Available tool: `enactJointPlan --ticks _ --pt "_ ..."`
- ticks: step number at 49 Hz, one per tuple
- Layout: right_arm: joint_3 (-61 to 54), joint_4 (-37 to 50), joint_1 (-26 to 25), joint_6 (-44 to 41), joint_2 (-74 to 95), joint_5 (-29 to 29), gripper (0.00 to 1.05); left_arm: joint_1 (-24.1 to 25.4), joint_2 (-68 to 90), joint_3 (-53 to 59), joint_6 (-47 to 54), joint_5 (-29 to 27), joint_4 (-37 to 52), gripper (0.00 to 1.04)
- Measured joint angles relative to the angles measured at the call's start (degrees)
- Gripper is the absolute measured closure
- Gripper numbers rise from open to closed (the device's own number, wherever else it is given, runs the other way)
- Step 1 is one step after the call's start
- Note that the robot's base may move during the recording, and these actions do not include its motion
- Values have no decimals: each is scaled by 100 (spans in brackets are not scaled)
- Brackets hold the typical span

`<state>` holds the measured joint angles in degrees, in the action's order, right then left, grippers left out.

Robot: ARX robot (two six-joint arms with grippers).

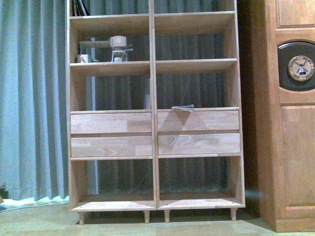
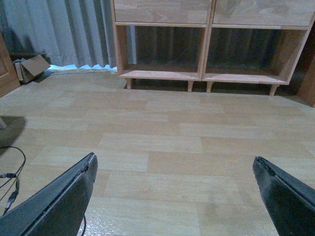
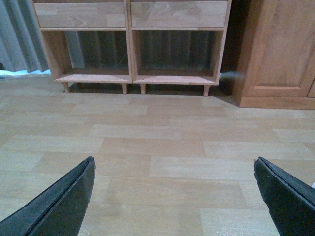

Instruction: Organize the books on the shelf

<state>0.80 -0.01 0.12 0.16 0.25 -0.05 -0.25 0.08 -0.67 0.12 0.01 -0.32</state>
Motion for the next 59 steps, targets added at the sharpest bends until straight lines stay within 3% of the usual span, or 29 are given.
enactJointPlan --ticks 59 --pt "0 0 0 0 0 0 7 0 2 0 2 0 0 7"
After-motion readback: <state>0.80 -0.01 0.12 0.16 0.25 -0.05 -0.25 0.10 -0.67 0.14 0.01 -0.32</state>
